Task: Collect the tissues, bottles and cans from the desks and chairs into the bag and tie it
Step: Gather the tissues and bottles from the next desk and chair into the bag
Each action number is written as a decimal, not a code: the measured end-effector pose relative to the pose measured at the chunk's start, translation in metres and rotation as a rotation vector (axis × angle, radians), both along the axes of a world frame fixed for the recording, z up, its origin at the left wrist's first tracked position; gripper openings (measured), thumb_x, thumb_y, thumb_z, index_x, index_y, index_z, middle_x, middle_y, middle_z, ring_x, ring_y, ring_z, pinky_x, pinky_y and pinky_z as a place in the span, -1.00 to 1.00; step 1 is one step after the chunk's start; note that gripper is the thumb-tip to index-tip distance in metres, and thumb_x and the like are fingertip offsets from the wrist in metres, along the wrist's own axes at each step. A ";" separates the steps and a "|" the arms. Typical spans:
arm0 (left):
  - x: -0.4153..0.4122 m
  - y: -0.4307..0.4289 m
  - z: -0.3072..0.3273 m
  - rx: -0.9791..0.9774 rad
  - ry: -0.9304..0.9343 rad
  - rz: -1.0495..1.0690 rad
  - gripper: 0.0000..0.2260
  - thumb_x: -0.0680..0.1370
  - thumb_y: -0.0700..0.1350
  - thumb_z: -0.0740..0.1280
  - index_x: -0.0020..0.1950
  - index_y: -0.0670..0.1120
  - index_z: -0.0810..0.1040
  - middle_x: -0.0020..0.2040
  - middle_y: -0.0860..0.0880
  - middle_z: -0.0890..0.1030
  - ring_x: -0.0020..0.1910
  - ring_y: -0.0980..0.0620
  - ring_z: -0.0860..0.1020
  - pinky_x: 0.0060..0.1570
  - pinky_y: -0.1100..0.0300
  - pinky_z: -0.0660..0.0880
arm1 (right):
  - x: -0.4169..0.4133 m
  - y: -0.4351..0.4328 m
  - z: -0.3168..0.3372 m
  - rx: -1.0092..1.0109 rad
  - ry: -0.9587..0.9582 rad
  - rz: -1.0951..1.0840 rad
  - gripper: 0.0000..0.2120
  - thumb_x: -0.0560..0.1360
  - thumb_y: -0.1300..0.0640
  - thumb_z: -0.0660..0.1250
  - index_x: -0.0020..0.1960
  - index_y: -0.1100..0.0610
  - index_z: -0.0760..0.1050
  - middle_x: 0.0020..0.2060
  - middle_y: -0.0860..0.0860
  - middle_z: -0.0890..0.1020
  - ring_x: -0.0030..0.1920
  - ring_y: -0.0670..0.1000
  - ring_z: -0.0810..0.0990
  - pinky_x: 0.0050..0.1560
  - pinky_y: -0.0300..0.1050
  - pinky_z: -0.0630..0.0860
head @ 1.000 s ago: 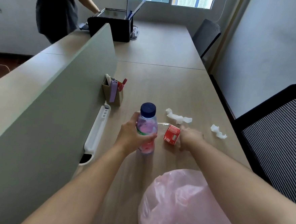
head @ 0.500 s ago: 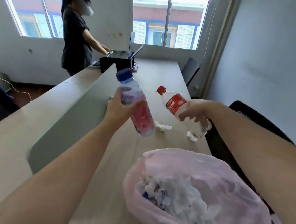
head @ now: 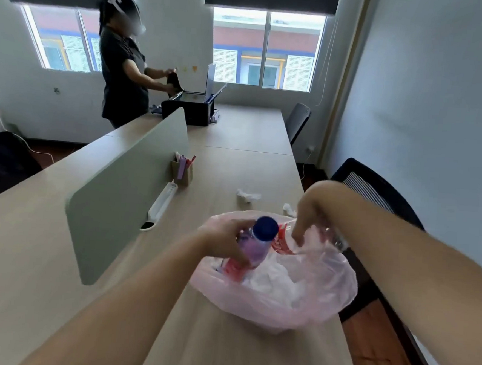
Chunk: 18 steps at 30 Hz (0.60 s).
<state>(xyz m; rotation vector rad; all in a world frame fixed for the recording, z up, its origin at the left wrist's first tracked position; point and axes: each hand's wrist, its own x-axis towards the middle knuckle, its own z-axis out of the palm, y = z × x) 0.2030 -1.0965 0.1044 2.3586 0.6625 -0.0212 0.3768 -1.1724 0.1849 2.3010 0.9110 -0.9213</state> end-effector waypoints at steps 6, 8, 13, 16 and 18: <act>0.008 -0.018 -0.048 0.212 0.051 -0.067 -0.50 0.37 -0.06 0.47 0.22 0.03 0.34 0.06 0.01 0.56 -0.03 0.03 0.50 -0.08 0.20 0.44 | -0.015 0.013 -0.080 0.393 -0.022 0.057 -0.23 0.40 -0.13 0.43 0.43 0.26 0.25 0.22 0.17 0.54 0.13 0.17 0.60 0.13 0.01 0.56; 0.012 -0.020 -0.063 0.285 0.033 -0.084 -0.56 0.43 -0.04 0.42 0.24 0.08 0.34 0.09 0.05 0.56 0.03 0.03 0.53 -0.01 0.17 0.49 | -0.018 0.019 -0.101 0.466 -0.063 0.077 -0.16 0.41 -0.14 0.41 0.49 0.25 0.14 0.25 0.15 0.51 0.16 0.19 0.56 0.14 0.05 0.56; 0.016 -0.013 -0.089 0.328 0.149 -0.140 -0.54 0.40 -0.06 0.47 0.25 0.10 0.41 0.29 0.03 0.42 0.18 -0.05 0.50 0.15 0.04 0.51 | -0.014 0.018 -0.129 0.670 -0.025 0.066 -0.40 0.58 -0.11 0.18 0.47 0.24 0.18 0.35 0.18 0.43 0.30 0.18 0.44 0.23 -0.01 0.41; 0.017 -0.006 -0.090 0.232 0.177 -0.105 -0.27 0.28 -0.06 0.58 0.36 0.10 0.32 0.40 0.02 0.29 0.31 -0.09 0.41 0.25 0.02 0.46 | 0.004 0.010 -0.128 0.749 -0.199 0.140 -0.59 0.54 -0.09 0.23 0.32 0.04 0.35 0.34 0.07 0.41 0.33 0.13 0.37 0.27 0.05 0.33; 0.020 -0.003 -0.089 0.256 0.206 -0.060 -0.05 0.25 0.00 0.60 0.49 0.10 0.11 0.52 0.04 0.10 0.46 -0.08 0.24 0.33 0.01 0.39 | 0.019 -0.001 -0.132 0.669 -0.180 0.030 -0.38 0.49 -0.11 0.30 0.46 0.01 0.16 0.43 0.08 0.27 0.39 0.18 0.30 0.31 0.11 0.30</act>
